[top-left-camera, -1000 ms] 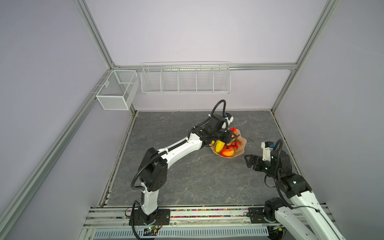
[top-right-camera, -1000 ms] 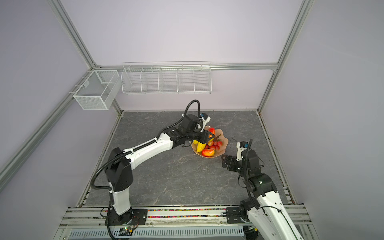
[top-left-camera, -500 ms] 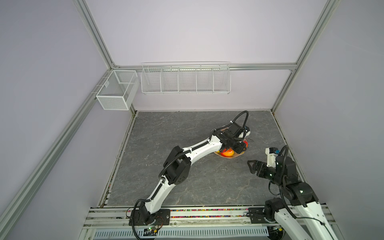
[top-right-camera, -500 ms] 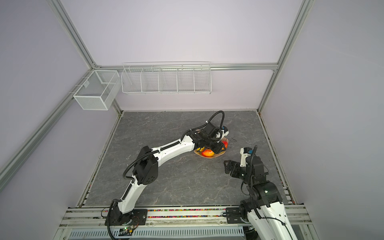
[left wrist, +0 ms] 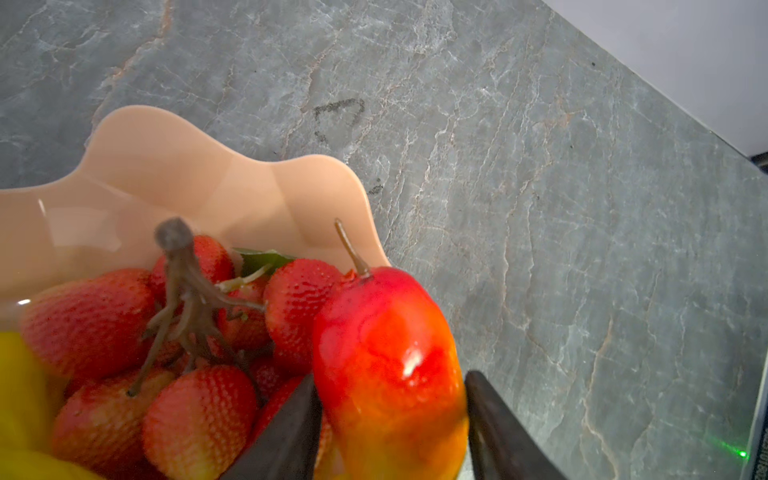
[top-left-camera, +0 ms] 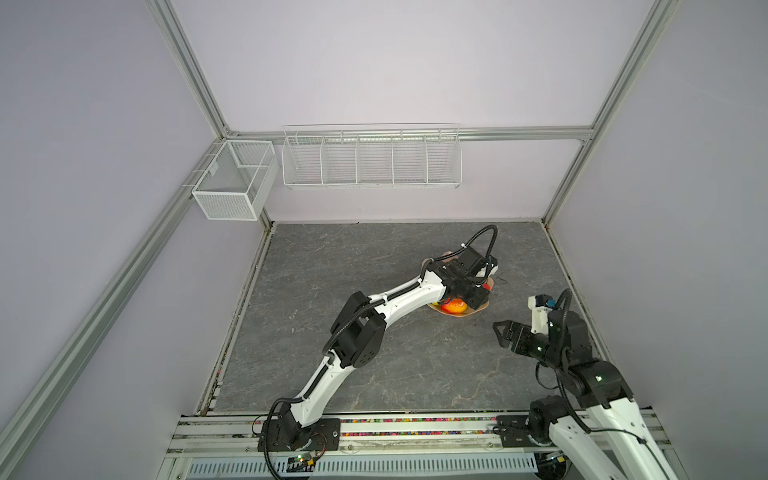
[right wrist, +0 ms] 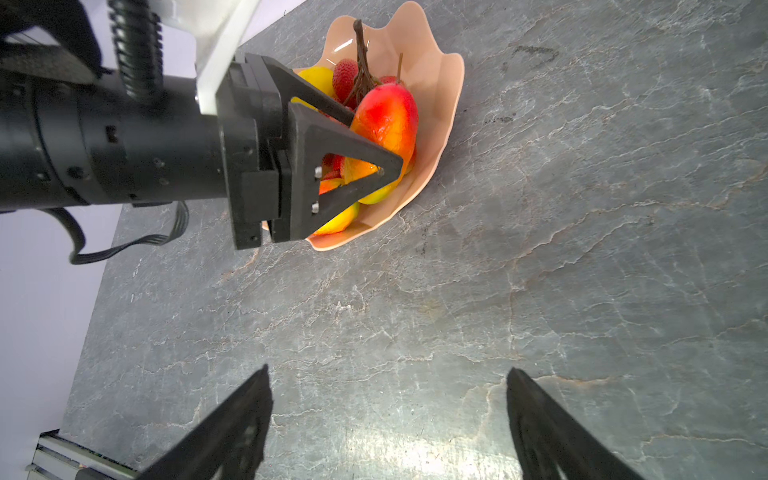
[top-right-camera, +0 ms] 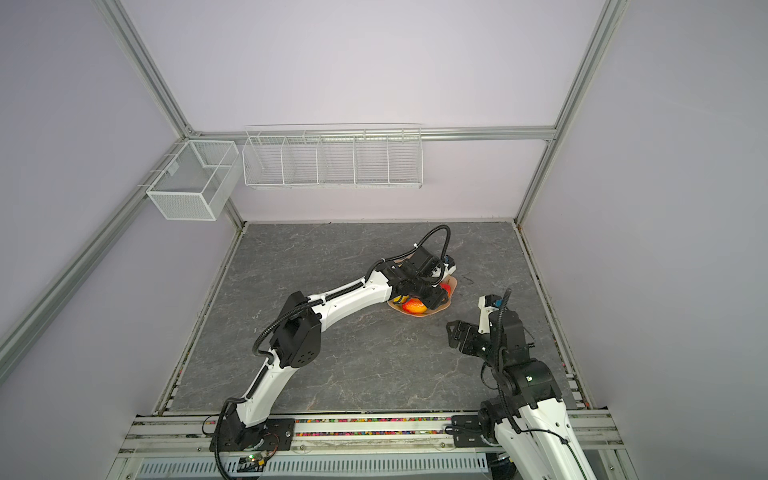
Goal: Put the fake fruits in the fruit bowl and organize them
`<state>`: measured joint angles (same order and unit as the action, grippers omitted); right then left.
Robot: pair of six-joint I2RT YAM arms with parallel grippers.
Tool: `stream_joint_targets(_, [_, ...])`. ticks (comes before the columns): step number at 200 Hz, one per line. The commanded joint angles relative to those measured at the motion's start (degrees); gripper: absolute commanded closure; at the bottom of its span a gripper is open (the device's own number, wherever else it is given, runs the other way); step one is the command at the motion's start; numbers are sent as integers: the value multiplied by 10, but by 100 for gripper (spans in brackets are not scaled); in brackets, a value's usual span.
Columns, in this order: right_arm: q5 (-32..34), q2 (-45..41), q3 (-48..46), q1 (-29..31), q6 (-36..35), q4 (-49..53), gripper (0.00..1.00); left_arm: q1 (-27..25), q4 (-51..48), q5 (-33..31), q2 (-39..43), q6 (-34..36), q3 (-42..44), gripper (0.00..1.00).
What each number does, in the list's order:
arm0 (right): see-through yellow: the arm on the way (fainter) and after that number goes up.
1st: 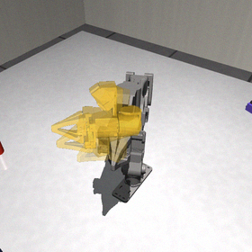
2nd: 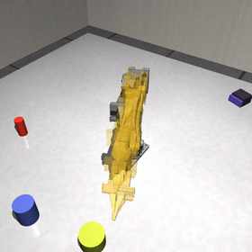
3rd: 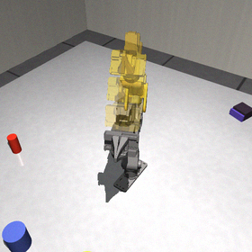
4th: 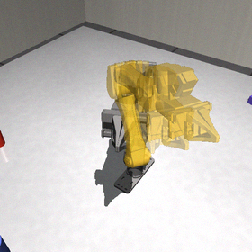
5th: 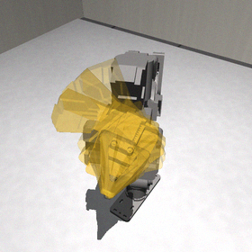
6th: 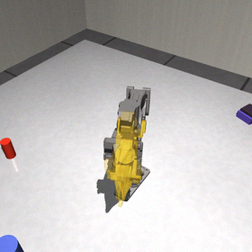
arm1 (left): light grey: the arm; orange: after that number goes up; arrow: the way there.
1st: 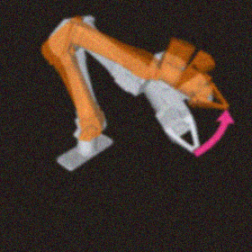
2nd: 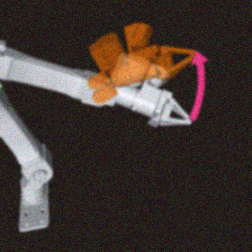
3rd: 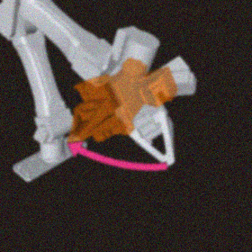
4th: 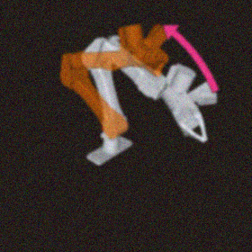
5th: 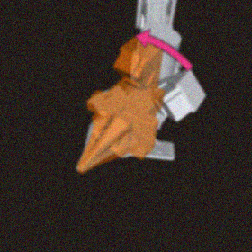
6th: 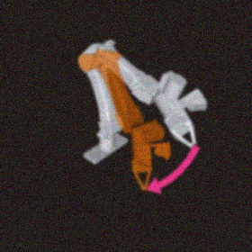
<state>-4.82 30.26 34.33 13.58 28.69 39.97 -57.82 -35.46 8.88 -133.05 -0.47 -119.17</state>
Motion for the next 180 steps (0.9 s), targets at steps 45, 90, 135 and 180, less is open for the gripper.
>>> stream_joint_targets(45, [9,23,7,-4,-9,-24,11,-1,0,-7,22,24,-18,34])
stream_joint_targets(90, [-15,86,46,-65,-31,-54,11,25,36,-65,171,-3,88,27])
stream_joint_targets(135, [-23,177,35,-201,-17,-175,11,157,119,-171,426,-62,384,1])
stream_joint_targets(180, [181,266,-32,-223,-133,-400,11,401,194,-324,692,-119,702,1])
